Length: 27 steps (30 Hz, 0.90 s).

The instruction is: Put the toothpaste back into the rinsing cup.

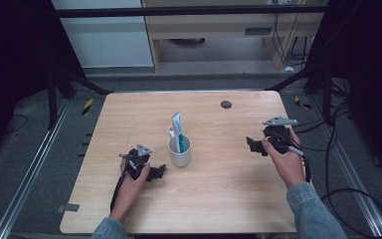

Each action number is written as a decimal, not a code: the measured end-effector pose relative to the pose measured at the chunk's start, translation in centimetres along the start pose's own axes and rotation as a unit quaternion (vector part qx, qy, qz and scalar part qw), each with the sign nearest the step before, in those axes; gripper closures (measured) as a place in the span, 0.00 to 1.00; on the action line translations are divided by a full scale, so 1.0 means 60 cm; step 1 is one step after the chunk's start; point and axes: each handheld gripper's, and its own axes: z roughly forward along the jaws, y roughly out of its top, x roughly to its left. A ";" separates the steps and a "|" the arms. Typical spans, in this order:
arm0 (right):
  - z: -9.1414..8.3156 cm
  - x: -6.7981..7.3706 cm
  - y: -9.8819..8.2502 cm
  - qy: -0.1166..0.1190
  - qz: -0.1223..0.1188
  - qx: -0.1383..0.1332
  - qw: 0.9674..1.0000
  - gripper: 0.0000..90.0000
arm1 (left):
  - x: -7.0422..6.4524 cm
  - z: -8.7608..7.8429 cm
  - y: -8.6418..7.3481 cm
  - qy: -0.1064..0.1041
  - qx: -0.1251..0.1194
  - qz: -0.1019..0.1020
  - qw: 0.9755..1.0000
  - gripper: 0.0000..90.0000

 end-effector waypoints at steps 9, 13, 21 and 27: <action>0.015 -0.026 -0.040 -0.015 0.020 0.023 0.999 0.10 | 0.000 0.000 0.000 0.000 0.001 0.002 1.000 0.00; 0.024 -0.030 -0.057 -0.017 0.023 0.035 0.999 0.10 | 0.000 0.000 0.000 0.000 0.001 0.002 1.000 0.00; 0.048 -0.036 -0.087 -0.010 0.042 0.051 0.998 0.12 | 0.000 0.000 0.000 0.000 0.000 0.000 1.000 0.00; 0.065 -0.036 -0.097 0.002 0.056 0.053 0.997 0.12 | 0.000 0.000 0.000 0.000 0.001 0.001 1.000 0.00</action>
